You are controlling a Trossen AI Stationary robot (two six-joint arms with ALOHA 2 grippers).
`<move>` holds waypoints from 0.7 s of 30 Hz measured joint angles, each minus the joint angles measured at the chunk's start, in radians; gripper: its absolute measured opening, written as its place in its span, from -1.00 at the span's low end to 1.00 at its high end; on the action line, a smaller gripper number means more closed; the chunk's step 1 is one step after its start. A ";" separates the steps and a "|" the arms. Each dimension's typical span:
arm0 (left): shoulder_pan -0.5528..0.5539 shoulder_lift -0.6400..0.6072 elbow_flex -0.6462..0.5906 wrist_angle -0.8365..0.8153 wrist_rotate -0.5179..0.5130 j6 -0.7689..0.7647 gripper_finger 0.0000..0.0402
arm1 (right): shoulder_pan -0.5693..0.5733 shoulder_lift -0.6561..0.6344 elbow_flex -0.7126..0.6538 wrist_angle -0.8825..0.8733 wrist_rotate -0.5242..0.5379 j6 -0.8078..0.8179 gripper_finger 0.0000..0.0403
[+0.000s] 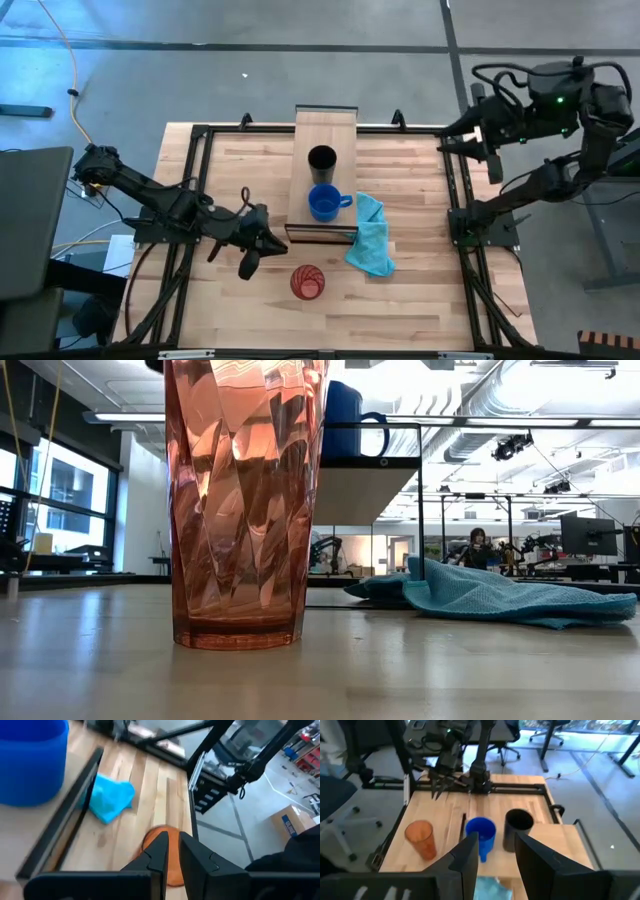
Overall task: Stack small to large cups/mugs on shelf
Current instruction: Put the red glass cup on the shelf
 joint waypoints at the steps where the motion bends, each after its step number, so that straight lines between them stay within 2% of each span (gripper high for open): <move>1: 0.000 0.012 0.000 0.000 0.010 -0.011 -0.84 | 0.009 0.000 0.000 -0.011 0.000 -0.001 -0.41; 5: -0.001 0.091 0.000 0.041 0.085 -0.043 -0.84 | 0.051 0.000 -0.022 -0.023 0.000 -0.004 -0.41; 11: 0.000 0.203 0.039 0.023 0.104 -0.054 -0.84 | 0.097 -0.014 -0.086 -0.028 0.000 -0.007 -0.41; 21: -0.027 0.290 0.205 -0.233 -0.045 0.074 -0.84 | 0.120 -0.064 -0.198 -0.014 0.000 0.002 -0.41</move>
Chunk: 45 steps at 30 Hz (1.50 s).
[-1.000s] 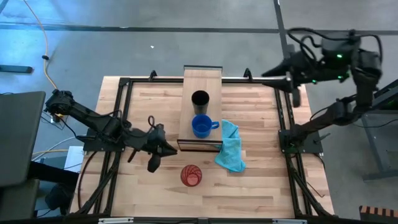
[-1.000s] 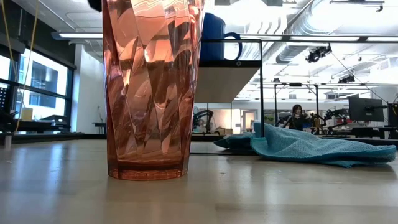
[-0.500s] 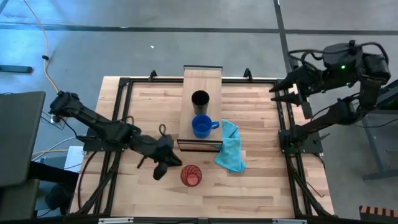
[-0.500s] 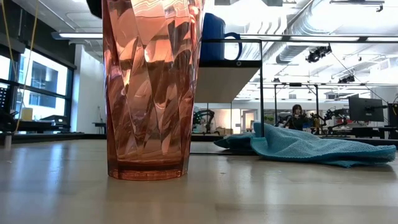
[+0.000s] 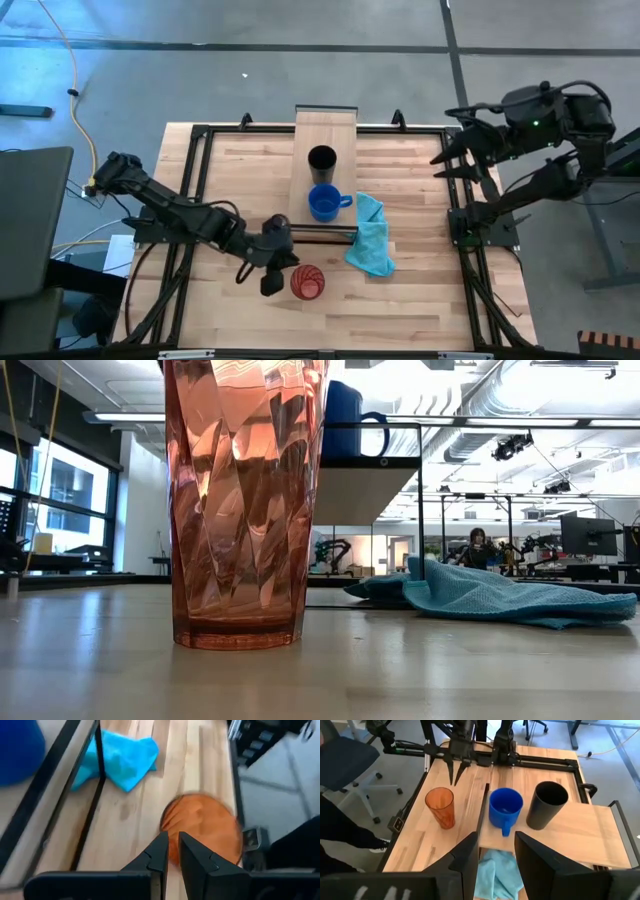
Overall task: Stack small to large cups/mugs on shelf
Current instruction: Put the red glass cup on the shelf
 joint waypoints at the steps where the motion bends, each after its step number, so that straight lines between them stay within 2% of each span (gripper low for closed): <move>1: 0.000 0.000 0.011 -0.030 -0.001 0.011 -0.84 | 0.000 -0.009 -0.012 0.004 0.001 0.000 -0.41; 10: 0.001 0.016 0.053 -0.056 0.061 -0.020 -0.84 | 0.000 -0.110 -0.158 0.081 0.003 0.028 -0.41; 19: 0.001 0.017 0.053 -0.064 0.044 -0.091 -0.84 | 0.000 -0.217 -0.302 0.145 0.002 0.117 -0.41; 28: 0.001 0.017 0.053 -0.065 0.041 -0.138 -0.81 | 0.000 -0.264 -0.390 0.181 -0.001 0.155 -0.41; 32: 0.001 0.017 0.053 -0.068 0.041 -0.138 -0.64 | 0.000 -0.263 -0.393 0.183 -0.001 0.155 -0.41; 40: 0.001 0.017 0.053 -0.089 0.043 -0.132 -0.10 | 0.000 -0.262 -0.393 0.205 -0.001 0.148 -0.41; 45: 0.001 0.017 0.053 -0.093 0.051 -0.163 0.15 | 0.000 -0.262 -0.393 0.222 0.000 0.148 -0.41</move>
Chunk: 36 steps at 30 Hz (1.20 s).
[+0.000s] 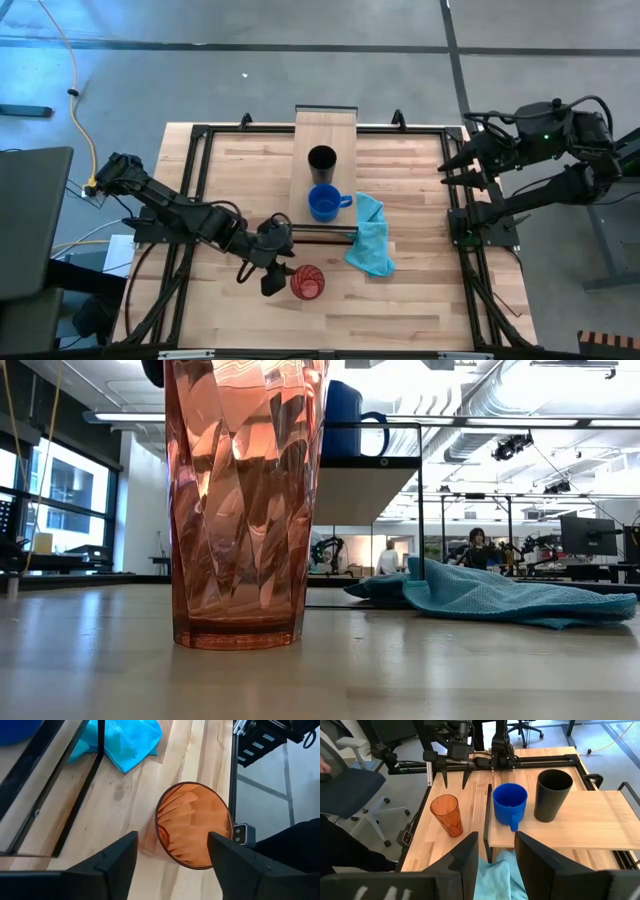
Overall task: Stack small to large cups/mugs on shelf
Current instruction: Put the red glass cup on the shelf
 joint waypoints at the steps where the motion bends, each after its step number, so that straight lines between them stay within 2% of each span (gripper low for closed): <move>1: 0.000 0.000 0.000 0.000 0.000 -0.011 0.17 | 0.000 0.000 0.000 0.001 0.000 0.000 -0.41; 8: 0.000 0.000 0.000 -0.009 0.023 -0.110 0.24 | 0.000 0.002 0.000 0.005 0.014 -0.001 -0.41; 16: 0.000 0.082 -0.001 -0.018 0.124 -0.289 0.17 | 0.000 0.002 0.000 0.005 0.031 -0.001 -0.41; 22: 0.000 0.119 -0.001 0.005 0.127 -0.363 0.16 | 0.000 0.001 0.000 0.001 0.031 -0.010 -0.41; 36: 0.001 0.121 -0.001 0.001 0.103 -0.492 0.16 | 0.000 0.001 0.000 -0.010 0.031 -0.012 -0.41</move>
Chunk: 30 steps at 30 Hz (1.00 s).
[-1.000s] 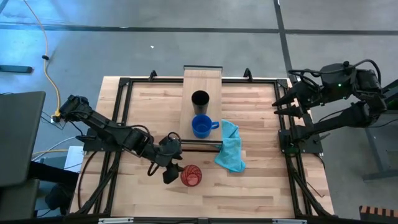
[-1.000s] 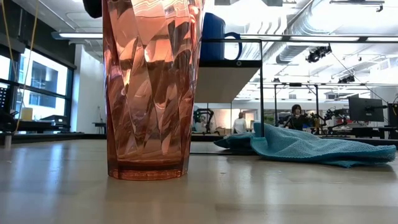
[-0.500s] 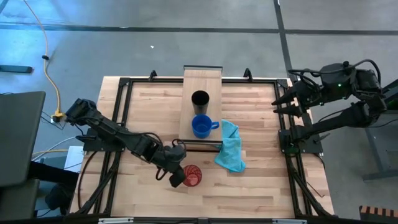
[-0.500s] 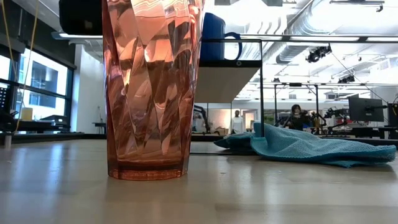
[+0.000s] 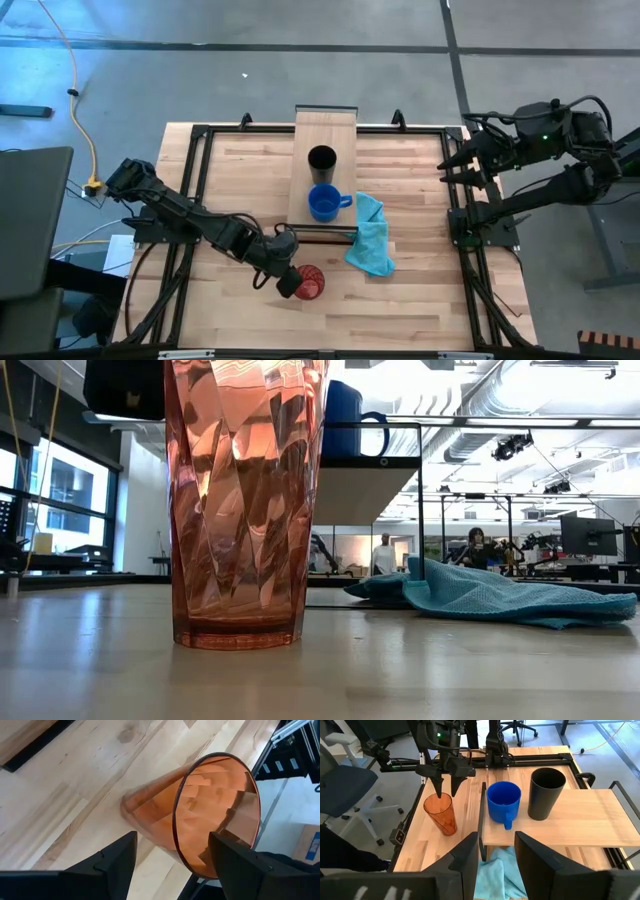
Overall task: Stack small to large cups/mugs on shelf
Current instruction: Put the red glass cup on the shelf
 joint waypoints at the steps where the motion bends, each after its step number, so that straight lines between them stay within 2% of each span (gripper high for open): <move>1: 0.000 0.000 0.000 0.001 0.000 -0.008 0.16 | 0.000 0.000 0.000 0.000 0.000 0.000 -0.41; 16: 0.000 0.019 0.002 -0.001 -0.017 -0.104 0.15 | 0.000 0.000 0.000 -0.001 0.008 -0.008 -0.41; 25: 0.000 0.023 0.001 -0.006 -0.029 -0.111 0.15 | 0.000 -0.001 0.000 -0.012 0.009 -0.012 -0.41; 30: 0.000 0.023 0.001 -0.008 -0.032 -0.123 -0.03 | 0.000 -0.001 0.000 -0.013 0.009 -0.015 -0.41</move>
